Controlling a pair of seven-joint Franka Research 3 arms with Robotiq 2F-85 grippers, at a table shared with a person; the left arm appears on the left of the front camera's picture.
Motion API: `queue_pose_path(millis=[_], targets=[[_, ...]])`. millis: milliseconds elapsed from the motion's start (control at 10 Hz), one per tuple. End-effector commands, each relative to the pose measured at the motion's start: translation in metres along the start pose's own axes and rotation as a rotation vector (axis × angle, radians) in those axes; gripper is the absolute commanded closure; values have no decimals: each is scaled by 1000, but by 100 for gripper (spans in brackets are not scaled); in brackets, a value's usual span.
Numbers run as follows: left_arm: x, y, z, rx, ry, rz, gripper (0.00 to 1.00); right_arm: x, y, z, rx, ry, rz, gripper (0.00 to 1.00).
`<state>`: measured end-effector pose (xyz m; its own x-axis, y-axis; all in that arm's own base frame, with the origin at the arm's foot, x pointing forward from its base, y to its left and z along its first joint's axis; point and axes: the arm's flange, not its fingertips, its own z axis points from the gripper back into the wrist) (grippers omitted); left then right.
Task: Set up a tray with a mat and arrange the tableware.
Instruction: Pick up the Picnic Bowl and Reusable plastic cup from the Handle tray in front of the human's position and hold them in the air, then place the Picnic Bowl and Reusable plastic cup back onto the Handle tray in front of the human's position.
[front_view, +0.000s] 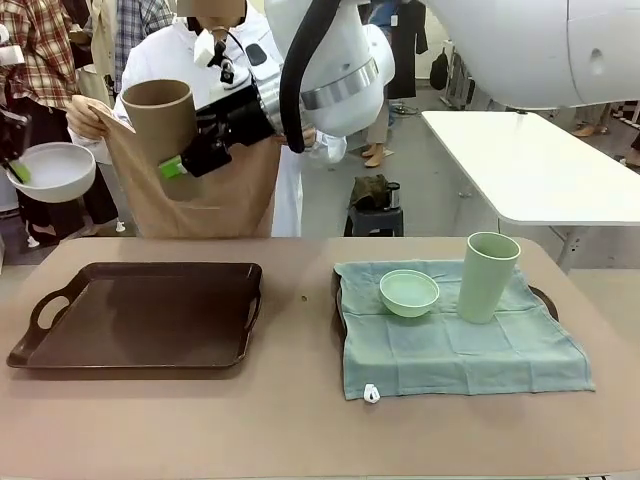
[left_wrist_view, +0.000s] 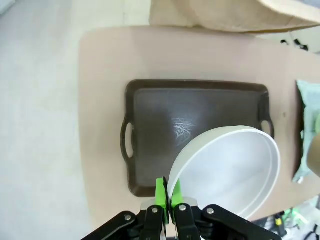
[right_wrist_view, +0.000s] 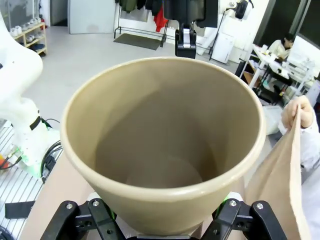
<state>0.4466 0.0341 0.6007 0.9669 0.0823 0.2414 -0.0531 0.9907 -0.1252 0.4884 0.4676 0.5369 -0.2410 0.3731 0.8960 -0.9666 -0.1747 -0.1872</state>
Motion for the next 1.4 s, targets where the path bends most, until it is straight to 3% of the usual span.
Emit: queue_pose_path(millis=[0,100,200,1300], targets=[[-1,-1,12,28,-3,33,100,0,13,10,-6,13,-19,100],[0,0,0,0,0,0,100,-12,10,14,-10,15,-19,100],[0,0,0,0,0,0,100,6,2,4,-5,-1,3,100],[0,0,0,0,0,0,100,6,2,4,-5,-1,3,100]])
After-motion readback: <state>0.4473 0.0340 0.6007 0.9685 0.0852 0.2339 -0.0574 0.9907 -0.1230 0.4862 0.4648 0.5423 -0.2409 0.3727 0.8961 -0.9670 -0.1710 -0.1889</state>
